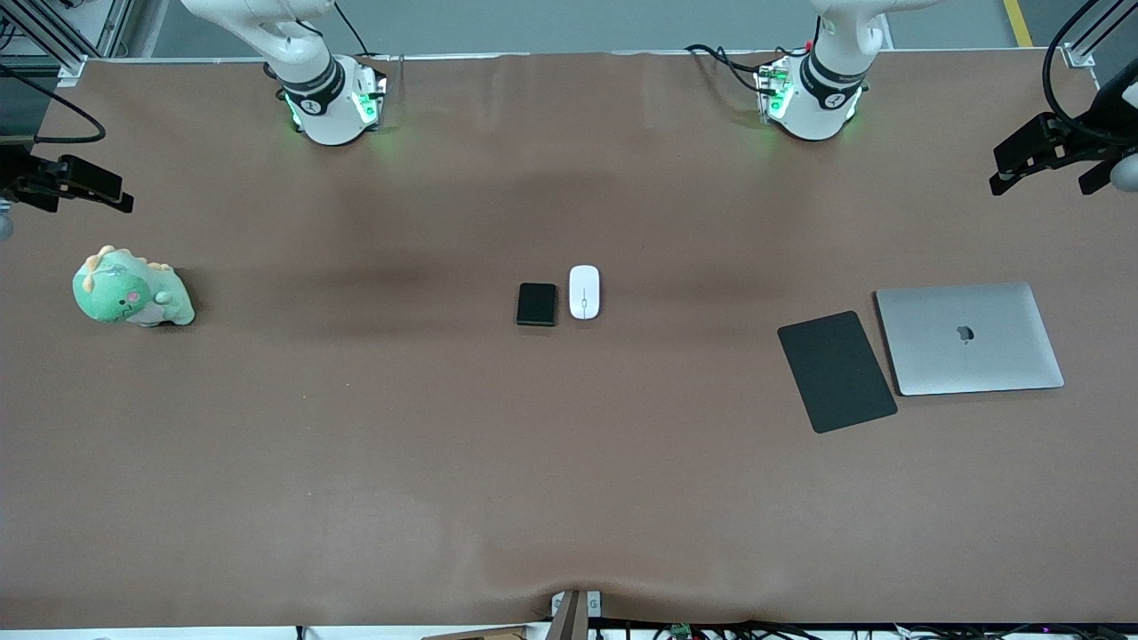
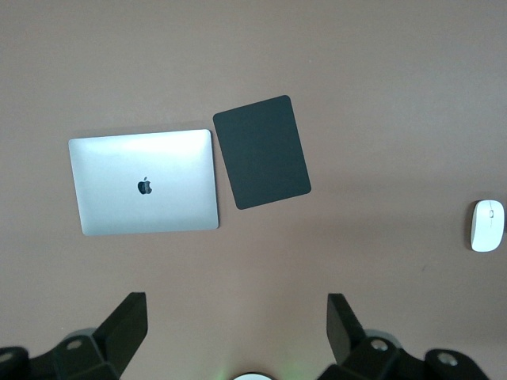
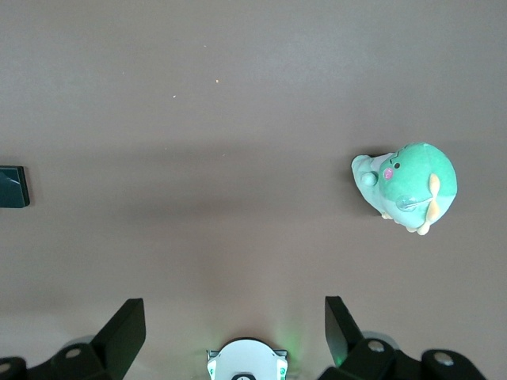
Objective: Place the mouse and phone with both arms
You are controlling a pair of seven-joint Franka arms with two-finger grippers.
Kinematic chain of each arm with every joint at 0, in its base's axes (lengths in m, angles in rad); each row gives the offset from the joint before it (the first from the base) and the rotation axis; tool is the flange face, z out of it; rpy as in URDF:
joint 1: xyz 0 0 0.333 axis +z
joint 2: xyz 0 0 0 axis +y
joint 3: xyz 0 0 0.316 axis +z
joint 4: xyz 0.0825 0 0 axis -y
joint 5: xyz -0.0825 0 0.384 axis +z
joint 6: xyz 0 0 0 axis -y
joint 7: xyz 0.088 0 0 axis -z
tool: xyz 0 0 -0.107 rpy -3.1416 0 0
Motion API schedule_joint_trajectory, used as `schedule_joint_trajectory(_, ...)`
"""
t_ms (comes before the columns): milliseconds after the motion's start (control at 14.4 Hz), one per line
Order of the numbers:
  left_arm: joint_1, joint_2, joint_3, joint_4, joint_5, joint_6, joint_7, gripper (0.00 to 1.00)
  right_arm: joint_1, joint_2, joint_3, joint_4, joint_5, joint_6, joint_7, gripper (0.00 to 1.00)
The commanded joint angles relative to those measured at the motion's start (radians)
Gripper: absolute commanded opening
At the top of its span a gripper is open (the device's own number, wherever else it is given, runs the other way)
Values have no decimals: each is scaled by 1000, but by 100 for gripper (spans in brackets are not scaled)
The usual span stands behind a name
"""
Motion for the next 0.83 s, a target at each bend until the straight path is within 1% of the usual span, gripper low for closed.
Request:
schedule_joint_trajectory(0,5,13,-1,29,5,-19,0,100,-19,-30,12,-28,-9,1,-8,100)
schedule_joint_trajectory(415,4,27,0,37,8,-16,1,100,-16,-28,5,-28,-9,0,-8,100)
schedule_joint_trajectory(554,-1,51,-3,75,68,-15,4,100,-13,-28,7,-26,-9,0,-8,100)
schedule_joint_trajectory(623,-1,68,-1,101,71,-15,6,100,-13,-25,7,-16,-11,1,-9,100)
schedule_joint_trajectory(762,-1,76,0,109,71,-15,6,100,-27,-6,7,3,-8,-2,-14,100)
